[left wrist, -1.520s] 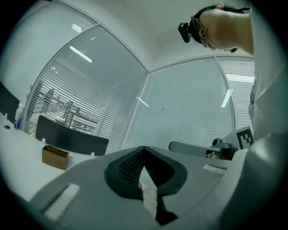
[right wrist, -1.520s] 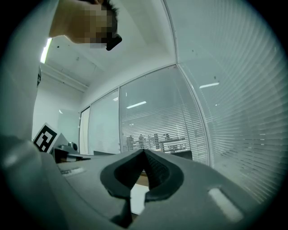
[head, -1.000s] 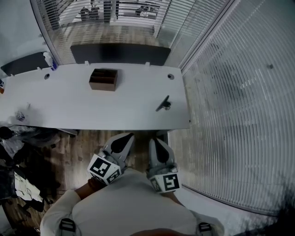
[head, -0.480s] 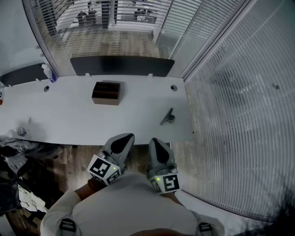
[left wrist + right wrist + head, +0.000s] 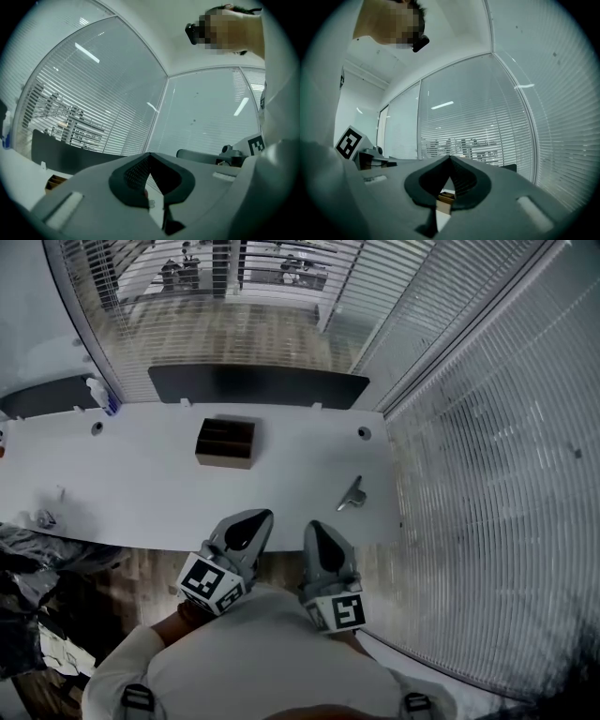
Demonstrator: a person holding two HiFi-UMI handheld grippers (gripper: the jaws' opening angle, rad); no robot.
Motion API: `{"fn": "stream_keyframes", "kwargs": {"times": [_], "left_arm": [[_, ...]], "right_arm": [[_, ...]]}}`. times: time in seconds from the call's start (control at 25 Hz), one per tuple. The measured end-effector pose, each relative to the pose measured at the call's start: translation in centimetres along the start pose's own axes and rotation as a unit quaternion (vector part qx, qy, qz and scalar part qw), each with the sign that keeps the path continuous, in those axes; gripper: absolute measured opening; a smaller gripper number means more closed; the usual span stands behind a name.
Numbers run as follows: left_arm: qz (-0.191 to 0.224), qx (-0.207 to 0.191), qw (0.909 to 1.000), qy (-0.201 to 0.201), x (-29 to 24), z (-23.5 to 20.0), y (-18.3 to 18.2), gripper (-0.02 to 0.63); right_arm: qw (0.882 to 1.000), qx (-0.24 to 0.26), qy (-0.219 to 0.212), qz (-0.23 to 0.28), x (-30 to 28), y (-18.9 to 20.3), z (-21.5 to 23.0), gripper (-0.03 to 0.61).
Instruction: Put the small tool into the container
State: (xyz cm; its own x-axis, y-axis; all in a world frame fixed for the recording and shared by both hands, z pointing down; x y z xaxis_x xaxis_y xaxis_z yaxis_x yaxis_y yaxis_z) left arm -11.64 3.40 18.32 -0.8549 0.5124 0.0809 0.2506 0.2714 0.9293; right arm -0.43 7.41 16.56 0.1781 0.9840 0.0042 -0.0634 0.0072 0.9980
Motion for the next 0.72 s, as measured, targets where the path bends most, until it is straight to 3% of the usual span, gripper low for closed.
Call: {"fn": "stream_keyframes", "kwargs": {"times": [0.72], "left_arm": [[0.005, 0.013, 0.9999, -0.008, 1.2, -4.9, 0.8, 0.003]], "right_arm": [[0.999, 0.028, -0.032, -0.015, -5.0, 0.9, -2.6, 0.000]]}}
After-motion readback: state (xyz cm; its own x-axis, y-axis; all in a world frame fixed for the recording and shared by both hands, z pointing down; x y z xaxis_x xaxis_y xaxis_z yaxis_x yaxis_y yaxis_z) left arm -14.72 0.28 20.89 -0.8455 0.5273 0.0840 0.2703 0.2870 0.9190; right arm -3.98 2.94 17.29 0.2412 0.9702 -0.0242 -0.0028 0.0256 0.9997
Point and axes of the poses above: the fingertips, and each gripper's own axes: x backward along the fingers, z to its right, y out of its underside, the point moved 4 cm from there along x, backward along the fingers, and after that the axes turned 8 degrees about y, right-handed, at the moved point
